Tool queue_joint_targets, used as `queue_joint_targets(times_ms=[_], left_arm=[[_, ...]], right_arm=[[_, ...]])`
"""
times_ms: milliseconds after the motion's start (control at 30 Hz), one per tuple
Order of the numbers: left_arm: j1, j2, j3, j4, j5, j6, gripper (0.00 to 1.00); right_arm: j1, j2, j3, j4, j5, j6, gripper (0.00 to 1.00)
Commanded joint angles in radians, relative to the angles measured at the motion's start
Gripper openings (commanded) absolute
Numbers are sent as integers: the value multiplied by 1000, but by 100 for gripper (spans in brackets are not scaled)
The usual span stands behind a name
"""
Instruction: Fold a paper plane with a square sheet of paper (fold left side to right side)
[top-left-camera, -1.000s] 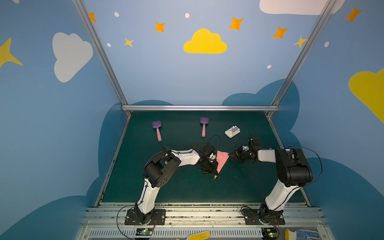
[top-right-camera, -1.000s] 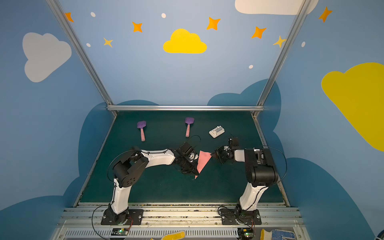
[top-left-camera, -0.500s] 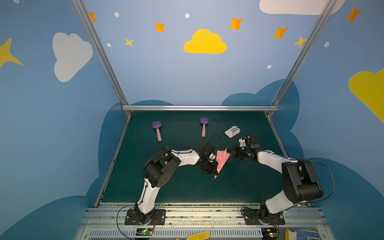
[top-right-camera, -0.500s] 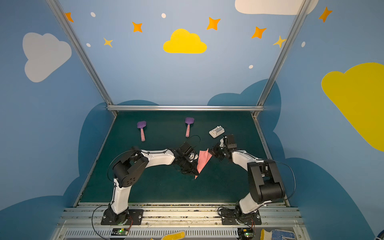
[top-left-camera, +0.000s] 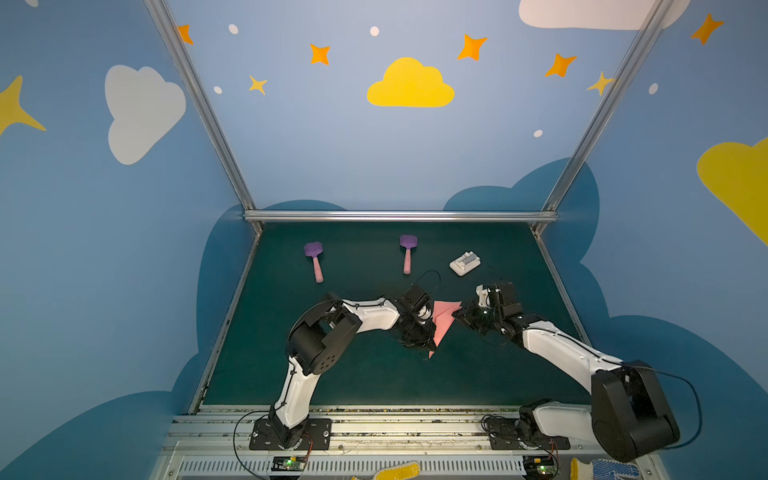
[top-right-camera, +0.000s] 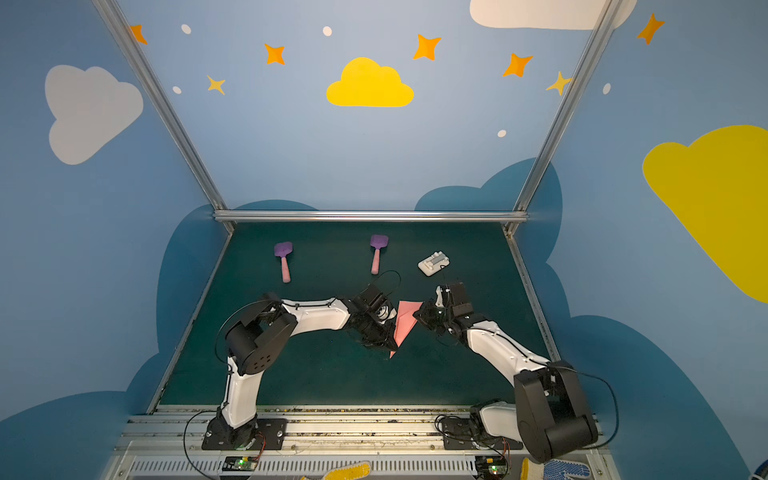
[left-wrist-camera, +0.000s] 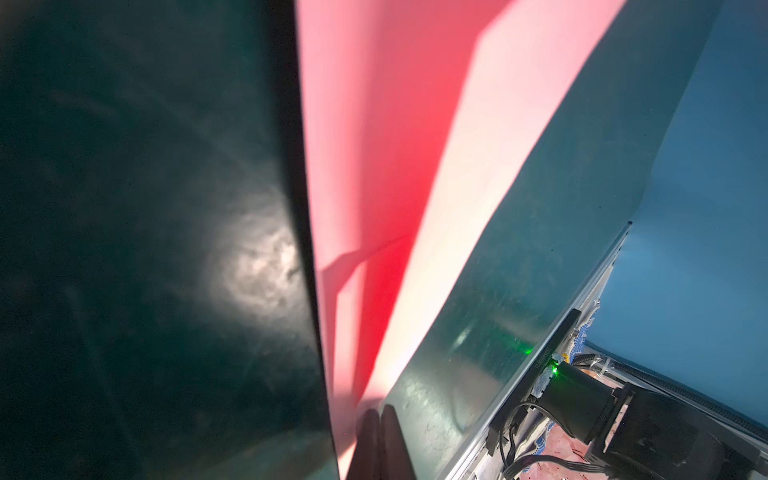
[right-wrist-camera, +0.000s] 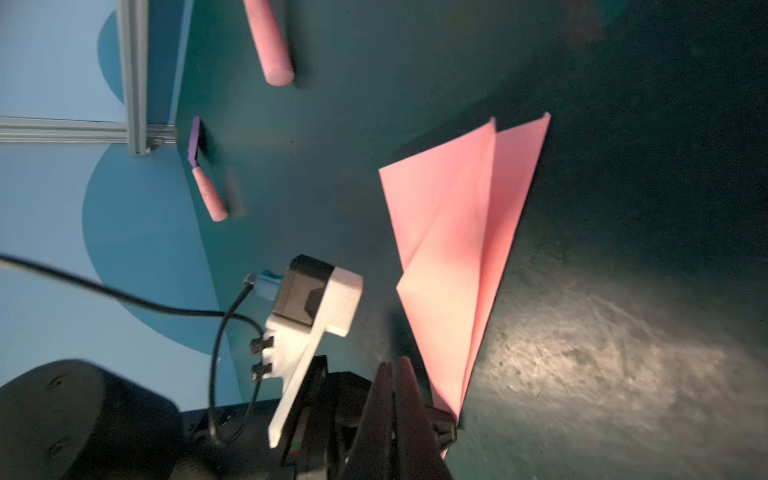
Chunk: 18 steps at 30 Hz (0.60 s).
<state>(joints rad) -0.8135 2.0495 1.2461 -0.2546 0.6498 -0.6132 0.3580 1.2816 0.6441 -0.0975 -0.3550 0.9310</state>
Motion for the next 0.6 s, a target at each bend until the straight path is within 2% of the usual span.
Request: queue_joint_targets(times_ms=[0, 100, 233, 400, 567], left_arm=[[4, -3, -16, -70, -29, 18, 3], [5, -5, -17, -77, -35, 23, 4], [4, -8, -16, -81, -35, 26, 4], [4, -7, -5, -95, -35, 39, 3], [5, -8, -11, -95, -34, 41, 3]], right_arm=[[3, 23, 19, -70, 14, -44, 0], [-5, 76, 71, -113, 24, -91, 0], [1, 169, 201, -244, 61, -275, 0], [2, 339, 361, -385, -33, -474, 0], [9, 440, 435, -471, -96, -581, 0]])
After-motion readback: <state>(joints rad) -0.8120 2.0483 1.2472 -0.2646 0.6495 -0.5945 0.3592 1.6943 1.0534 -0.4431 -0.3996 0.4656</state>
